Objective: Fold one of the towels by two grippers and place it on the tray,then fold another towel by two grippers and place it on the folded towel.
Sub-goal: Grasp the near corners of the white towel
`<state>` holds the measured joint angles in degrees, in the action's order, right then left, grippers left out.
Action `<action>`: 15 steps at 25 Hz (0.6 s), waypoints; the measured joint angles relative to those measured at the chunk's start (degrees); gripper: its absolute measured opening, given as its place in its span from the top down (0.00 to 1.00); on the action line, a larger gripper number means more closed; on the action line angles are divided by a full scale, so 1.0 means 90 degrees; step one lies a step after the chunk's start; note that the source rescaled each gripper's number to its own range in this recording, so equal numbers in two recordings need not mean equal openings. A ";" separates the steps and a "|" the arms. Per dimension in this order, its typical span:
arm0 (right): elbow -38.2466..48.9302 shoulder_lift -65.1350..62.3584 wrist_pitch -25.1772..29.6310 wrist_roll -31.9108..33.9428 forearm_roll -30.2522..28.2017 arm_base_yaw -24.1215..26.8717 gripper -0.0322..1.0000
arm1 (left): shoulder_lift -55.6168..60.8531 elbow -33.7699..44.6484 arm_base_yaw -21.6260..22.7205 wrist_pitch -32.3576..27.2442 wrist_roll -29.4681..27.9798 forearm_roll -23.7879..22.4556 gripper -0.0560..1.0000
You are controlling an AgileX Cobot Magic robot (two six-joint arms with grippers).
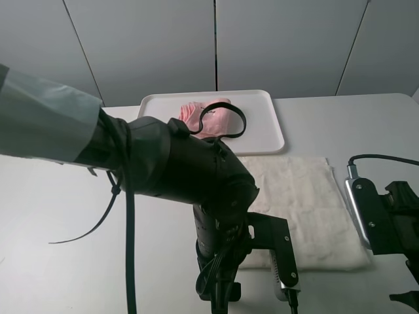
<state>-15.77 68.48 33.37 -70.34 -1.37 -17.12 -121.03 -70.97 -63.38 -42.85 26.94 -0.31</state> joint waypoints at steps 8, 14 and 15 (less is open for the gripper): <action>0.0000 0.0755 -0.0364 -0.0160 0.0074 0.0000 0.00 | 0.0000 0.0000 0.0000 0.0000 0.0000 -0.0011 0.01; 0.0000 0.1052 -0.0495 -0.0187 0.0101 0.0000 0.00 | 0.0000 0.0000 0.0000 0.0000 0.0000 -0.0024 0.01; 0.0000 0.1052 -0.0495 -0.0202 0.0152 0.0000 0.00 | 0.0000 0.0000 0.0000 0.0000 0.0000 -0.0024 0.01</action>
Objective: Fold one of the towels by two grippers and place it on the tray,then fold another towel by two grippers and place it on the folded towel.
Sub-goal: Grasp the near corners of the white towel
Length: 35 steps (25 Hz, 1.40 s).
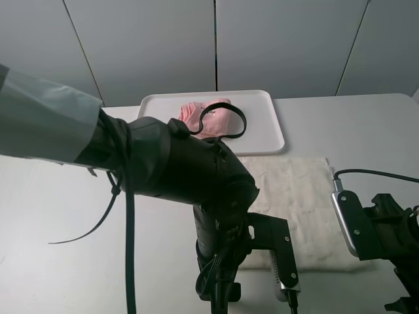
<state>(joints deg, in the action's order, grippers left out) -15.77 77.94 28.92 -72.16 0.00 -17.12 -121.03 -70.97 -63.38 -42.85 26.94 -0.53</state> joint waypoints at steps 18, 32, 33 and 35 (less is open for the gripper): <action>0.0000 0.0011 -0.0037 -0.0508 0.0286 0.0000 0.00 | -0.0010 0.0000 0.0000 0.0000 0.0012 -0.0061 0.01; 0.0000 0.0231 -0.0225 -0.0673 0.0430 -0.0646 0.00 | -0.0010 0.0000 0.0000 0.0012 0.0012 -0.0073 0.01; -0.0011 0.0354 -0.0274 -0.0596 0.0430 -0.0655 0.00 | -0.0010 0.0000 0.0000 0.0012 0.0012 -0.0073 0.01; -0.0011 0.0579 -0.0415 -0.0526 0.0430 -0.0684 0.00 | -0.0010 0.0000 0.0000 -0.0015 0.0012 -0.0073 0.01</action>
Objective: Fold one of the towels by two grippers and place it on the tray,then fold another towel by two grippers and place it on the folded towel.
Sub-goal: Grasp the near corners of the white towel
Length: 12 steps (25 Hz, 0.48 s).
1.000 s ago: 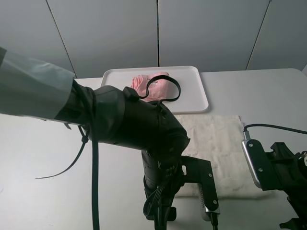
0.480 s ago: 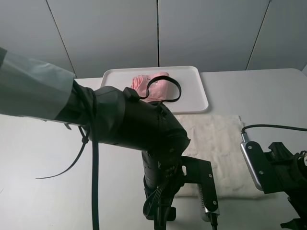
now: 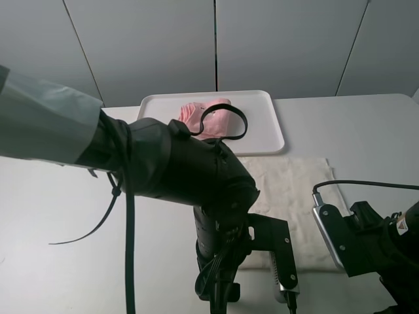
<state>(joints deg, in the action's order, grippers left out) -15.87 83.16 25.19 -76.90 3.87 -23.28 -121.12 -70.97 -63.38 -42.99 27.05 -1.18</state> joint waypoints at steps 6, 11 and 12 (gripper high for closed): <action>0.0000 0.0302 -0.0284 0.0314 -0.0012 0.0000 0.00 | 0.0000 0.0000 0.0000 -0.0057 0.0000 -0.0037 0.01; 0.0000 0.0302 -0.0293 0.0545 -0.0081 0.0000 0.00 | 0.0000 0.0000 0.0000 -0.0057 0.0000 -0.0050 0.01; 0.0000 0.0318 -0.0293 0.0572 -0.0094 0.0000 0.00 | 0.0000 0.0000 0.0000 -0.0057 0.0000 -0.0050 0.01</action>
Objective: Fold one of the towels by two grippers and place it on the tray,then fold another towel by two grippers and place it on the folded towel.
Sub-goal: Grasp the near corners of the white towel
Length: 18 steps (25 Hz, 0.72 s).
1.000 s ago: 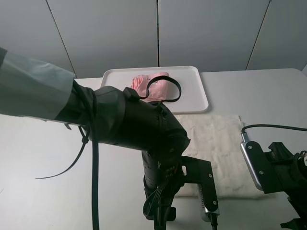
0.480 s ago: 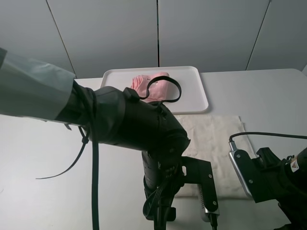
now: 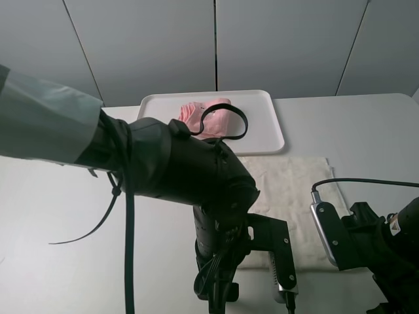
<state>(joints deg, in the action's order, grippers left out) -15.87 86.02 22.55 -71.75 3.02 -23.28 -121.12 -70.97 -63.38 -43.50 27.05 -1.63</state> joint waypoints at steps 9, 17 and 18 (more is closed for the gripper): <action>-0.0023 0.0384 -0.0020 0.0417 -0.0335 0.0000 0.00 | 0.0000 0.0000 0.0000 -0.0013 -0.0011 0.0000 0.01; -0.0093 0.0592 -0.0081 0.0486 -0.0384 0.0000 0.00 | -0.0013 0.0000 0.0000 -0.0050 -0.0011 -0.0011 0.01; -0.0097 0.0592 -0.0081 0.0496 -0.0384 0.0000 0.00 | -0.0013 0.0000 0.0000 -0.0062 -0.0011 -0.0011 0.01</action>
<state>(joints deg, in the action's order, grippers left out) -16.74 91.35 21.82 -67.28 -0.44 -23.28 -121.23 -70.97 -63.38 -44.06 26.95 -1.73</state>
